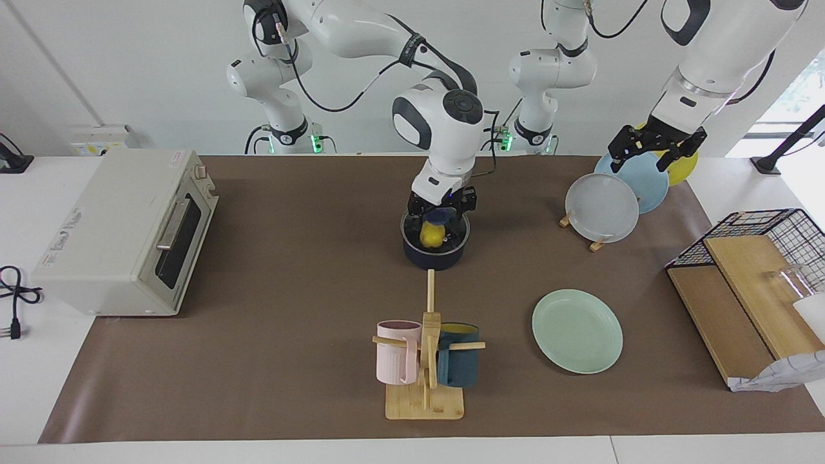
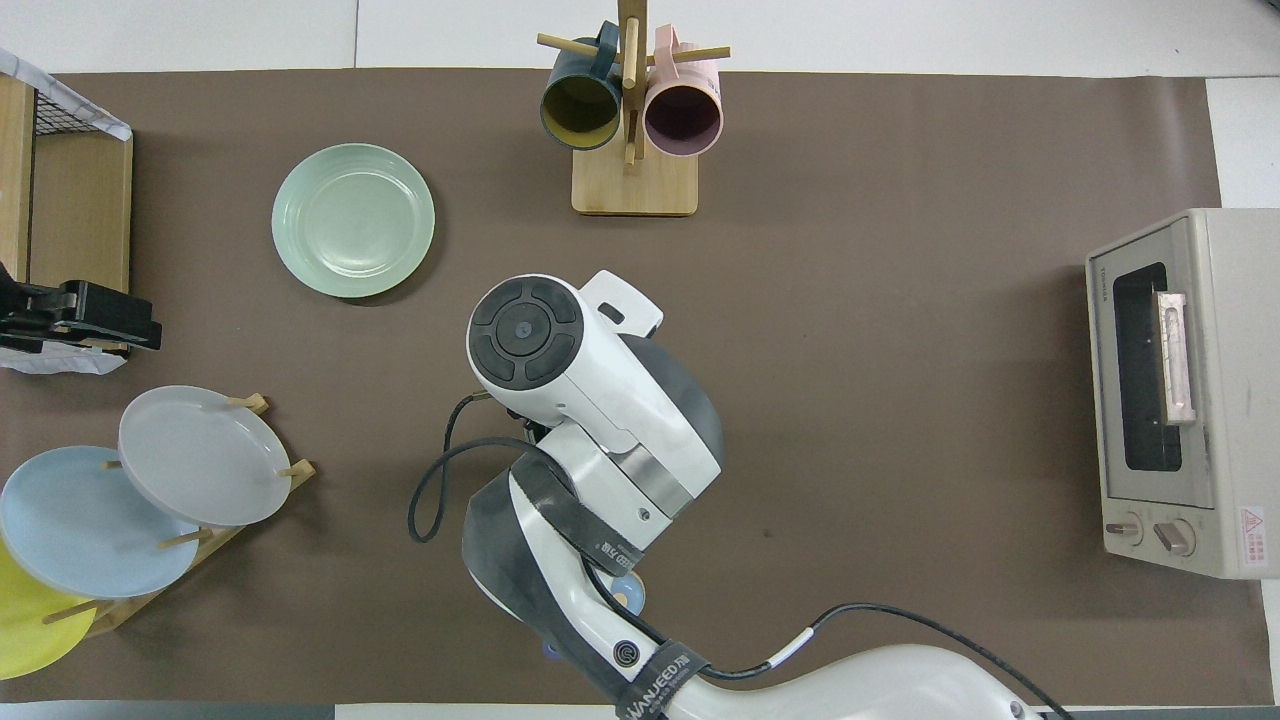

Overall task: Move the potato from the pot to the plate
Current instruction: 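Lift the glass lid with the right gripper while the left gripper approaches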

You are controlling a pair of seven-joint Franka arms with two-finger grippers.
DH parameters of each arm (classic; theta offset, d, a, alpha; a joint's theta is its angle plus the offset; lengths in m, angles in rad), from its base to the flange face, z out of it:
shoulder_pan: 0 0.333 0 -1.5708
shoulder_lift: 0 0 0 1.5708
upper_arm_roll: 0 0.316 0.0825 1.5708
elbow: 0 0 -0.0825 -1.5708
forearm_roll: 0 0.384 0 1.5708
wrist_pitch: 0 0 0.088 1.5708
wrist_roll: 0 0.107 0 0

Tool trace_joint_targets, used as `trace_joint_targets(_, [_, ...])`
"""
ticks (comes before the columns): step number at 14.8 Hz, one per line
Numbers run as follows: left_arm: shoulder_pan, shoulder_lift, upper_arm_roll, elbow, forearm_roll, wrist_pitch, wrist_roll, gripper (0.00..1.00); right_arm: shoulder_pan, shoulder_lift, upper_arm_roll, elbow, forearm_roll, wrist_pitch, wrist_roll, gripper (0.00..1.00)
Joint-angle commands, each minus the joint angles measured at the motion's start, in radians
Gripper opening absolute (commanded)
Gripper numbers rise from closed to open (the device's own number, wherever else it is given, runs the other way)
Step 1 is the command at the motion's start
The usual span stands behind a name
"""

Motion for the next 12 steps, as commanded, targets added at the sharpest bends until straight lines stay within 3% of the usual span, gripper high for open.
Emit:
trace_joint_targets(1, [0.005, -0.021, -0.003, -0.023, 0.016, -0.006, 0.013, 1.00, -0.002, -0.040, 0.003, -0.064, -0.011, 0.035, 0.001, 1.00])
trace_joint_targets(3, [0.005, -0.023, -0.003, -0.024, 0.017, -0.007, 0.012, 1.00, -0.006, -0.039, 0.003, -0.062, -0.011, 0.036, -0.004, 0.94])
trace_joint_targets(6, [0.004, -0.024, -0.003, -0.030, 0.019, -0.006, 0.010, 1.00, -0.011, -0.039, 0.003, -0.061, -0.011, 0.035, -0.024, 0.52])
trace_joint_targets(9, [0.005, -0.024, -0.003, -0.030, 0.017, 0.000, 0.007, 1.00, -0.016, -0.040, 0.002, -0.059, -0.010, 0.033, -0.038, 0.24])
trace_joint_targets(12, [0.004, -0.024, -0.003, -0.030, 0.017, 0.000, 0.007, 1.00, -0.019, -0.040, 0.002, -0.046, -0.010, 0.024, -0.041, 0.21])
